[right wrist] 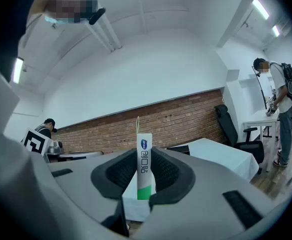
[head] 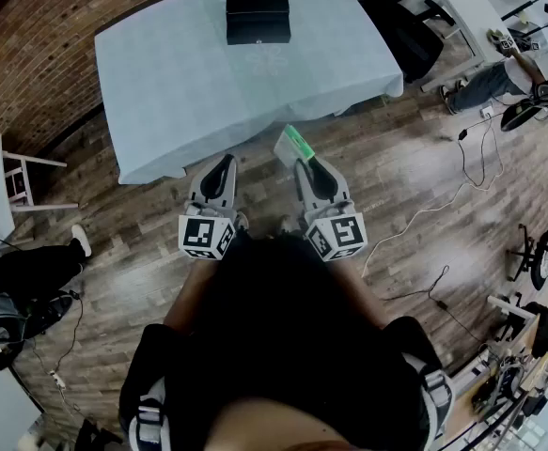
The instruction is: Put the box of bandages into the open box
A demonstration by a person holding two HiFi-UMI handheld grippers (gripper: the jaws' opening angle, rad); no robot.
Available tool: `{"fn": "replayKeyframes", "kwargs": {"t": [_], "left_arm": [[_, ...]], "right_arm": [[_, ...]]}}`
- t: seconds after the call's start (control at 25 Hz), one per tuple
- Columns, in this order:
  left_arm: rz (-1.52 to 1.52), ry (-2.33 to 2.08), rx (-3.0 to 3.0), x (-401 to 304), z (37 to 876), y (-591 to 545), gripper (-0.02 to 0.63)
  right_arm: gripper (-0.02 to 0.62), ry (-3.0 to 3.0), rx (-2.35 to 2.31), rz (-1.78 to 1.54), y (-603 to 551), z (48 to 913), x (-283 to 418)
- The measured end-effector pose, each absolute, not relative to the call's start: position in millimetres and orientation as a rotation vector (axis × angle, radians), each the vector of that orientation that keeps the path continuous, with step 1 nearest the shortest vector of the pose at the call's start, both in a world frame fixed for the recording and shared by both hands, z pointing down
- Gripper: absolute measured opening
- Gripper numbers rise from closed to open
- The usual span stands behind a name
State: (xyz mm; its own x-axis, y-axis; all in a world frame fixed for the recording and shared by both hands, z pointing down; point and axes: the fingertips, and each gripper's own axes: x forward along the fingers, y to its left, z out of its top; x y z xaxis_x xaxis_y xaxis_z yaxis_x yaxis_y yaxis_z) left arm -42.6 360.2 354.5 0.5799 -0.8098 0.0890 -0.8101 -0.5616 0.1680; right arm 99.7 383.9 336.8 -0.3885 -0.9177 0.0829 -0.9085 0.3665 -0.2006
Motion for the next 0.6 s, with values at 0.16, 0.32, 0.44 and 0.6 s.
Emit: {"fn": "replayKeyframes", "kwargs": {"t": [0.16, 0.32, 0.44, 0.6], "left_arm": [[-0.003, -1.363, 2.617, -43.4, 353.0, 359.1, 0.04], [-0.002, -1.361, 2.612, -42.3, 354.0, 358.6, 0.04], [0.003, -1.355, 2.613, -41.6, 354.4, 360.7, 0.04], [-0.01, -1.357, 2.614, -42.6, 351.4, 360.5, 0.04]], "right_arm": [[0.1, 2.56, -1.714, -0.328, 383.5, 335.4, 100.4], [0.101, 2.561, -1.707, -0.338, 383.1, 336.4, 101.0], [0.101, 2.55, -1.691, -0.365, 385.1, 337.1, 100.4], [0.101, 2.542, -1.688, -0.369, 384.9, 335.1, 100.9]]}}
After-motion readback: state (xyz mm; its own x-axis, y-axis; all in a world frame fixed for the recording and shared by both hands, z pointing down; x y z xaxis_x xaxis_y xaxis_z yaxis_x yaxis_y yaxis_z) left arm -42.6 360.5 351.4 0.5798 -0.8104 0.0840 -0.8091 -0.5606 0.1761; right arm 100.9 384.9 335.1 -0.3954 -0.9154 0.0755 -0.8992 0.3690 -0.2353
